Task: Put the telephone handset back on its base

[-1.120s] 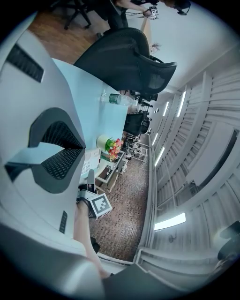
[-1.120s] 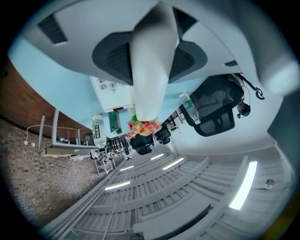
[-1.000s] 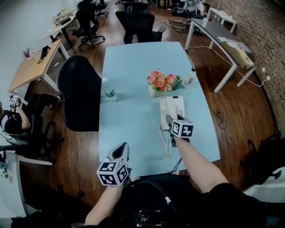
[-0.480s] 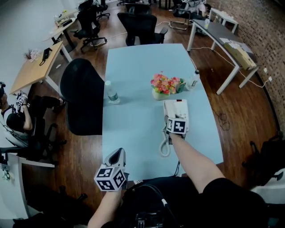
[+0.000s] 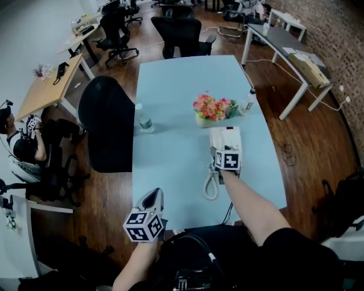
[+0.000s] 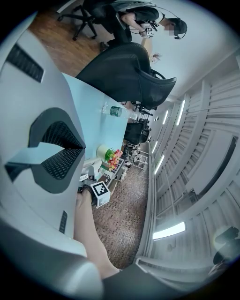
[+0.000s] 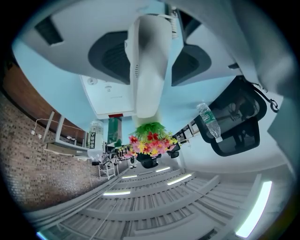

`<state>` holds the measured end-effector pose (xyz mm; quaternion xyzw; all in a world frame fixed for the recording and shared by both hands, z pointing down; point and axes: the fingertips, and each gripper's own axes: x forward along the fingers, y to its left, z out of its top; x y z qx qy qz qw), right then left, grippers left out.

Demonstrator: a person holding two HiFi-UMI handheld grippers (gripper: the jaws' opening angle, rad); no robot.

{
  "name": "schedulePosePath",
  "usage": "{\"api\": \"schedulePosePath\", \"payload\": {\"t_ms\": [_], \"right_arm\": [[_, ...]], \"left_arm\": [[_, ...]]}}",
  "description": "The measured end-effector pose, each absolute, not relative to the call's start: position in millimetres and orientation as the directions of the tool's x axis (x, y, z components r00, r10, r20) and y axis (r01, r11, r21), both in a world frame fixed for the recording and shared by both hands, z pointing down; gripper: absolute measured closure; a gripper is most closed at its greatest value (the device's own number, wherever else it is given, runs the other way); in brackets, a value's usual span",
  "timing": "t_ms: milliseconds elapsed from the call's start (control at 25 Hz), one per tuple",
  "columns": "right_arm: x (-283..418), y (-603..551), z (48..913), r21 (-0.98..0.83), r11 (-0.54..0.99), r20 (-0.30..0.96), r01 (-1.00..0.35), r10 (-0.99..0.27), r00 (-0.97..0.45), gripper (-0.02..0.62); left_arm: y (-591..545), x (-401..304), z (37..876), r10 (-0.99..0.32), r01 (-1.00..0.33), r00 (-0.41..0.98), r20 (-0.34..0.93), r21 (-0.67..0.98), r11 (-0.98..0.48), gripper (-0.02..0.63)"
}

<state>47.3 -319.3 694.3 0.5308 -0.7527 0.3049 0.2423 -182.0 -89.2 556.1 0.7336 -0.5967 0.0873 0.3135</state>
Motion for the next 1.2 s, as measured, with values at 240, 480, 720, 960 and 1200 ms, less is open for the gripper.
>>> {"api": "schedulePosePath", "payload": {"t_ms": [240,480,720,960,1200], "right_arm": [[47.2,-281.3,644.3,-0.379,0.366,0.57,-0.85,-0.631,-0.526,0.581],[82.8,-209.5,578.7,-0.536,0.448,0.387,-0.715,-0.623,-0.68,0.583],[113.4,-126.4,561.8,-0.54,0.552,0.341,-0.635,-0.546,-0.765,0.583],[124.2,-96.6,557.4,-0.599,0.486,0.345,-0.636,-0.561,-0.753,0.583],[103.5,-106.7,533.7,-0.534,0.569,0.325,-0.626,-0.545,-0.773,0.583]], "left_arm": [[-98.0,-150.9,561.9,-0.787,-0.905,0.347,0.511,0.404,-0.137,0.611],[-113.7,-132.3,569.7,-0.764,-0.81,0.412,0.496,0.584,-0.057,0.611],[-119.3,-78.3,560.3,-0.732,-0.824,0.476,0.487,0.539,-0.176,0.611],[-99.3,-38.4,555.2,-0.688,-0.858,0.504,0.522,0.394,-0.329,0.611],[-94.9,-47.2,553.3,-0.706,-0.864,0.49,0.512,0.392,-0.316,0.611]]}}
